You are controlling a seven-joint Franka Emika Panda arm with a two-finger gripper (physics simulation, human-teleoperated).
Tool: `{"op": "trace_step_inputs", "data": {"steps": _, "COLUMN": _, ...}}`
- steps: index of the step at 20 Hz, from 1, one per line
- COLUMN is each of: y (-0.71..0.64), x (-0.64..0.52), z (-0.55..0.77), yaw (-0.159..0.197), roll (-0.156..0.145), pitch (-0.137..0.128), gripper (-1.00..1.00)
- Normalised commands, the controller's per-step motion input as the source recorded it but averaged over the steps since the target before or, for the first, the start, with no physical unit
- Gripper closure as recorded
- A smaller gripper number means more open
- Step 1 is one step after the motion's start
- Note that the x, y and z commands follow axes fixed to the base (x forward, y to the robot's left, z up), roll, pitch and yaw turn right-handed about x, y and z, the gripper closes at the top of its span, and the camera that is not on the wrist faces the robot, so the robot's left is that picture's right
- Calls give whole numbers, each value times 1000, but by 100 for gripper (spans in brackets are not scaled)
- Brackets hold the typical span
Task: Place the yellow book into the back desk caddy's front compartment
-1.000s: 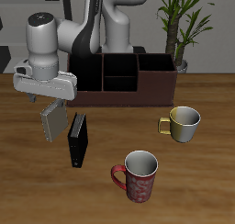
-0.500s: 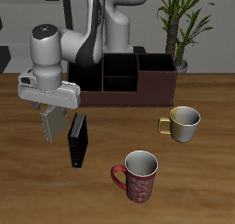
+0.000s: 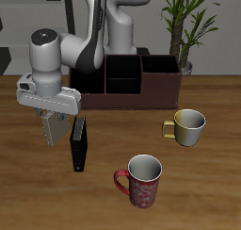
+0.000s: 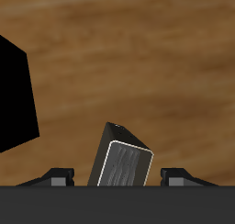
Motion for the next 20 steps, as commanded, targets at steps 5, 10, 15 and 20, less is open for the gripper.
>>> {"op": "trace_step_inputs", "data": {"steps": 5, "y": 41, "x": -15, "z": 203, "yaw": 28, "roll": 13, "pitch": -18, "gripper": 100}}
{"op": "trace_step_inputs", "data": {"steps": 10, "y": 151, "x": -126, "z": 554, "yaw": 61, "roll": 16, "pitch": -55, "gripper": 100}}
{"op": "trace_step_inputs", "data": {"steps": 15, "y": 143, "x": -225, "z": 742, "yaw": 88, "roll": 7, "pitch": -52, "gripper": 100}}
{"op": "trace_step_inputs", "data": {"steps": 20, "y": 173, "x": -201, "z": 687, "yaw": 139, "roll": 42, "pitch": -30, "gripper": 100}}
